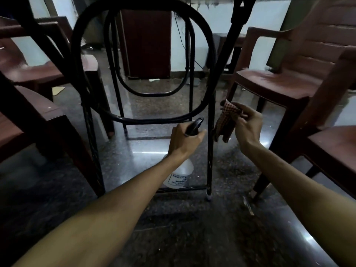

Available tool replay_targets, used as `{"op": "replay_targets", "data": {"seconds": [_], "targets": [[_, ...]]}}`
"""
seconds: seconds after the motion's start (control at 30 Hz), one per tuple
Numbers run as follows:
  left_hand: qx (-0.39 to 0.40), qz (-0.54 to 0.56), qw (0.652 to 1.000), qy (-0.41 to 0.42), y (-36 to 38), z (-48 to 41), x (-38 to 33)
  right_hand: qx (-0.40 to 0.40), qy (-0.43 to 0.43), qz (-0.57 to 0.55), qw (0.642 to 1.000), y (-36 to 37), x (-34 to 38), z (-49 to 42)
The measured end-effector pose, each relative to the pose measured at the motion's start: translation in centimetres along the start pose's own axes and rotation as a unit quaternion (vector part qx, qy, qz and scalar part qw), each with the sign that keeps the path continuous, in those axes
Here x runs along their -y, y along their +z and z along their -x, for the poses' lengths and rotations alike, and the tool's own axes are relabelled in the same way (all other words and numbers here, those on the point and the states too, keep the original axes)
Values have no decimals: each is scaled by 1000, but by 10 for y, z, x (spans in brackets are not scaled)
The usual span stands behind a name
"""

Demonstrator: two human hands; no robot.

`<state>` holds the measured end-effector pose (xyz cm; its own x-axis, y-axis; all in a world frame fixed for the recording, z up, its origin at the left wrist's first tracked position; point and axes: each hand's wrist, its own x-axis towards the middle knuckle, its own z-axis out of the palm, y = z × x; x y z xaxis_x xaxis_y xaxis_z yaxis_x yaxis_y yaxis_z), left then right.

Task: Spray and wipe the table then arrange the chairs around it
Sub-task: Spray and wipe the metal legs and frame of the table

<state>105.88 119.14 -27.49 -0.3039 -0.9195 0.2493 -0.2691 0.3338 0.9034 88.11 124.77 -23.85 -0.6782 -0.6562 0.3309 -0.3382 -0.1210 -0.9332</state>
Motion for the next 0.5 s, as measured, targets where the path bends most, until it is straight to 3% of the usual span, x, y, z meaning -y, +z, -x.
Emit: {"op": "replay_targets", "data": {"seconds": [0.27, 0.4, 0.5], "targets": [[-18, 10, 999, -32, 13, -12, 17, 53, -85, 37, 994, 34, -2, -21], [-30, 3, 999, -27, 12, -6, 31, 92, -60, 145, 983, 31, -41, 5], [-31, 1, 999, -38, 9, -2, 42, 96, -64, 122, 986, 24, -31, -5]]}}
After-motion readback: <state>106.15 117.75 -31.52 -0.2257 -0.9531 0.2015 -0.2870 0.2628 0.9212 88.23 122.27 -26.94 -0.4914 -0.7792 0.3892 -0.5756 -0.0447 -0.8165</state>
